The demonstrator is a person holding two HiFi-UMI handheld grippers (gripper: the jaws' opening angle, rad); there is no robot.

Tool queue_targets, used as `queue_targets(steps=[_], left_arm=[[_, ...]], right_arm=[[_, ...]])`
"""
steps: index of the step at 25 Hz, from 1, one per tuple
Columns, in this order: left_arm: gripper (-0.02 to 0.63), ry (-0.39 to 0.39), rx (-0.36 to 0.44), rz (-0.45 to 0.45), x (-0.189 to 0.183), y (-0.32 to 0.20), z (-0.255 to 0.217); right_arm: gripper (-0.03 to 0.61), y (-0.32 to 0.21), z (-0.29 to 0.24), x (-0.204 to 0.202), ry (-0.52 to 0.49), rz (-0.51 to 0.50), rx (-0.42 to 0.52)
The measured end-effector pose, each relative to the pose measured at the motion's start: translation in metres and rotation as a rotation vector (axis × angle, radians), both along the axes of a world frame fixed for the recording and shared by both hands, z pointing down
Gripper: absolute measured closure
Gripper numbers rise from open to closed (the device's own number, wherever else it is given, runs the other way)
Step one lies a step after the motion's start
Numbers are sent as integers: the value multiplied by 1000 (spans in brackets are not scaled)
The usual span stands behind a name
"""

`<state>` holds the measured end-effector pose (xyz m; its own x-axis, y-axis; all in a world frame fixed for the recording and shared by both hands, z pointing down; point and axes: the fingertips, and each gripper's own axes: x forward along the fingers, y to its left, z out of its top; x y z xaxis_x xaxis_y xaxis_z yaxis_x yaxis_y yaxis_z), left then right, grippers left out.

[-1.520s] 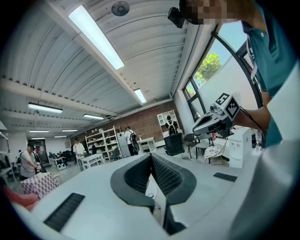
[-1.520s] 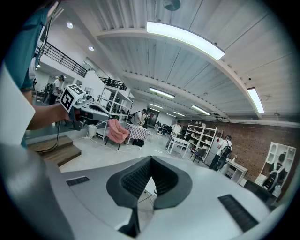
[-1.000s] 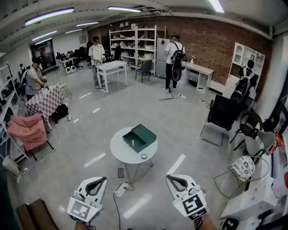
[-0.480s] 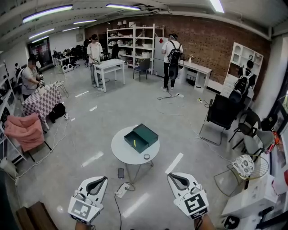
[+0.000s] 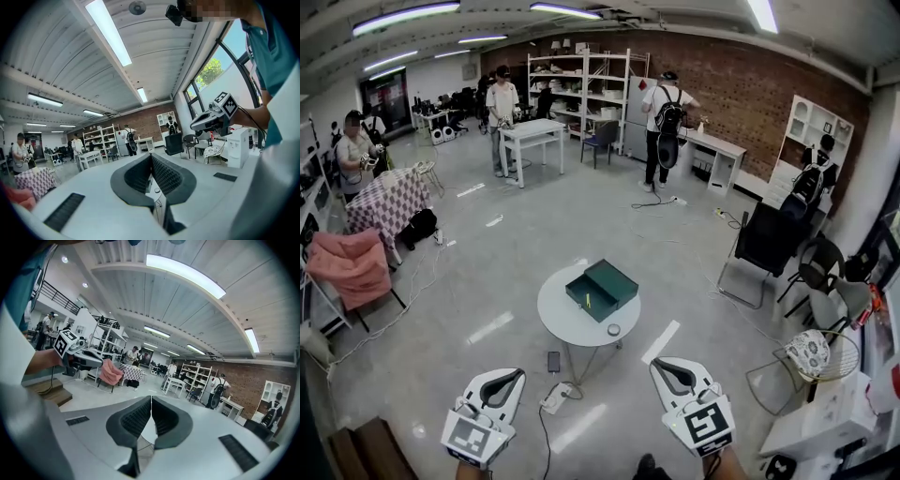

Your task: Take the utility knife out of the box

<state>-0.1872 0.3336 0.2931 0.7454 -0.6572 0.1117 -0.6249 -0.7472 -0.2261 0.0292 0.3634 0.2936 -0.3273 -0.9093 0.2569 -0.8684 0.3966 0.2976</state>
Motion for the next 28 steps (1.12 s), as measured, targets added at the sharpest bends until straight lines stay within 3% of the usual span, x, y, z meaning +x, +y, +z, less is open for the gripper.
queue_targets(steps=[8,18,28], left_arm=[[595,-15,2,-112,14,-54,3],[595,-46,-5,-244,71,-121,6],[595,-55,-12,-320,122,-169,9]], right_arm=[[540,-83,8,22,-8,-105,11],[540,-187,18,70,-11,-268,8],[540,-247,17,114,-32,-344,-7]])
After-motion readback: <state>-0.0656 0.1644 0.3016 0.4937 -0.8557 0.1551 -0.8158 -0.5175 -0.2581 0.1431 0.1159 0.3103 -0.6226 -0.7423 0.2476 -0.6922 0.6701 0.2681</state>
